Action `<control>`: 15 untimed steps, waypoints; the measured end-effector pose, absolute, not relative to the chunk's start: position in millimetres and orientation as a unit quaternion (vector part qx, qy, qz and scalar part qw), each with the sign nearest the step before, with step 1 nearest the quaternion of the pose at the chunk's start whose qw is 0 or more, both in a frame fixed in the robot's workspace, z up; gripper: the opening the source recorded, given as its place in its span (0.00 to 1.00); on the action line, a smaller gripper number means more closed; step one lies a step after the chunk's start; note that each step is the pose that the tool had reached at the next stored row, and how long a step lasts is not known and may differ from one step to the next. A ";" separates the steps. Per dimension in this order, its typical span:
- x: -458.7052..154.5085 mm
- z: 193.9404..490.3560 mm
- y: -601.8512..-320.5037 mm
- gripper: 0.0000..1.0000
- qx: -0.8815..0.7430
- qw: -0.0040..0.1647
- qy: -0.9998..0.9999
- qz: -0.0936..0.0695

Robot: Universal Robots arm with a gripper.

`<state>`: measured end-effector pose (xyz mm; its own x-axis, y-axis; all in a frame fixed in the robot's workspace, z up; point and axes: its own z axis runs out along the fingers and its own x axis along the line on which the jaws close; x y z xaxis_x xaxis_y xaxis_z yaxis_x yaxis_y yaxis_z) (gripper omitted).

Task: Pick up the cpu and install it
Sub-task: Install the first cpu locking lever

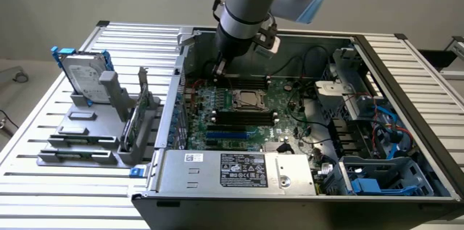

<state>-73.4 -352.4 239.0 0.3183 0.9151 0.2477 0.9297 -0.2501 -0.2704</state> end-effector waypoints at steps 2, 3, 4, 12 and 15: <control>-73.7 239.5 -352.1 0.11 -0.793 0.183 -0.580 -0.023; -73.7 239.8 -351.7 0.11 -0.794 0.182 -0.579 -0.026; -73.7 240.1 -351.4 0.11 -0.796 0.180 -0.578 -0.029; -73.7 238.7 -350.9 0.11 -0.806 0.166 -0.566 -0.050; -73.7 234.8 -350.7 0.11 -0.809 0.166 -0.562 -0.052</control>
<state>-73.7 -350.7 234.8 0.3636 0.8917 0.2696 0.9259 -0.3141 -0.2096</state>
